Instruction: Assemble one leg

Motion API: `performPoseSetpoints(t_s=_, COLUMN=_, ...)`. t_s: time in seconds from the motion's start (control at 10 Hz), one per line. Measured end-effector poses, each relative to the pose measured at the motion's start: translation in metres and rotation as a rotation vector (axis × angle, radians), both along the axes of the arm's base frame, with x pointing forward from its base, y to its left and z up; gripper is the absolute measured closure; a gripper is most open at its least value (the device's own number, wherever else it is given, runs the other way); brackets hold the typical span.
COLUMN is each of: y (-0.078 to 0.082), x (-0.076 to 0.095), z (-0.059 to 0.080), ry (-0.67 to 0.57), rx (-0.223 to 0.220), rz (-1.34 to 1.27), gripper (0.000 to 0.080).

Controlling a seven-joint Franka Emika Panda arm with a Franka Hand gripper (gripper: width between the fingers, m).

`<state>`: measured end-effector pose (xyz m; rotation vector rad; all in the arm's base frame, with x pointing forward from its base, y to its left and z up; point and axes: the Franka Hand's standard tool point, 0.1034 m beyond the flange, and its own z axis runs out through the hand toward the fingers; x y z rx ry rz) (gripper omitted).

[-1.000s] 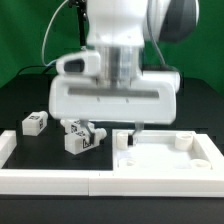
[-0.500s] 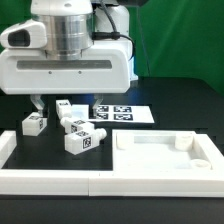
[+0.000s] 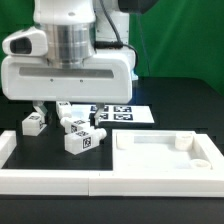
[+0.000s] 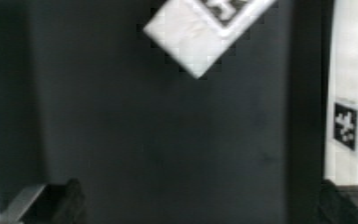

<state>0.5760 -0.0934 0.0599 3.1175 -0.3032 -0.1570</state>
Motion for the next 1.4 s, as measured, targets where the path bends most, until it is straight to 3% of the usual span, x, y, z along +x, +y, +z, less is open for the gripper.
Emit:
performPoseSetpoints(t_s=0.1, y=0.002, x=-0.004, z=-0.011, ry=0.019, rx=-0.005, rz=-0.165, gripper=0.0151)
performPoseSetpoints(t_s=0.2, y=0.002, x=-0.013, z=-0.019, ry=0.06, rx=0.018, rz=-0.329, gripper=0.0151)
performPoseSetpoints(t_s=0.4, y=0.0, x=-0.021, z=-0.021, ry=0.12, rx=0.075, rz=-0.57, gripper=0.0151)
performPoseSetpoints(t_s=0.7, y=0.0, x=-0.025, z=-0.022, ry=0.143, rx=0.081, rz=-0.579, gripper=0.0151)
performPoseSetpoints(t_s=0.8, y=0.0, x=-0.027, z=-0.018, ry=0.17, rx=0.106, rz=-0.564, gripper=0.0151)
performPoseSetpoints(t_s=0.9, y=-0.006, x=-0.027, z=-0.005, ry=0.231, rx=0.174, rz=-0.564, gripper=0.0151)
performPoseSetpoints(t_s=1.0, y=-0.014, x=-0.035, z=-0.003, ry=0.319, rx=0.25, rz=-0.592, gripper=0.0151)
performPoseSetpoints(t_s=1.1, y=-0.02, x=-0.042, z=-0.006, ry=0.418, rx=0.297, rz=-0.611, gripper=0.0151)
performPoseSetpoints(t_s=1.3, y=-0.024, x=-0.041, z=-0.007, ry=0.488, rx=0.324, rz=-0.611, gripper=0.0151)
performPoseSetpoints(t_s=1.4, y=-0.022, x=-0.049, z=-0.007, ry=0.548, rx=0.342, rz=-0.605, gripper=0.0151)
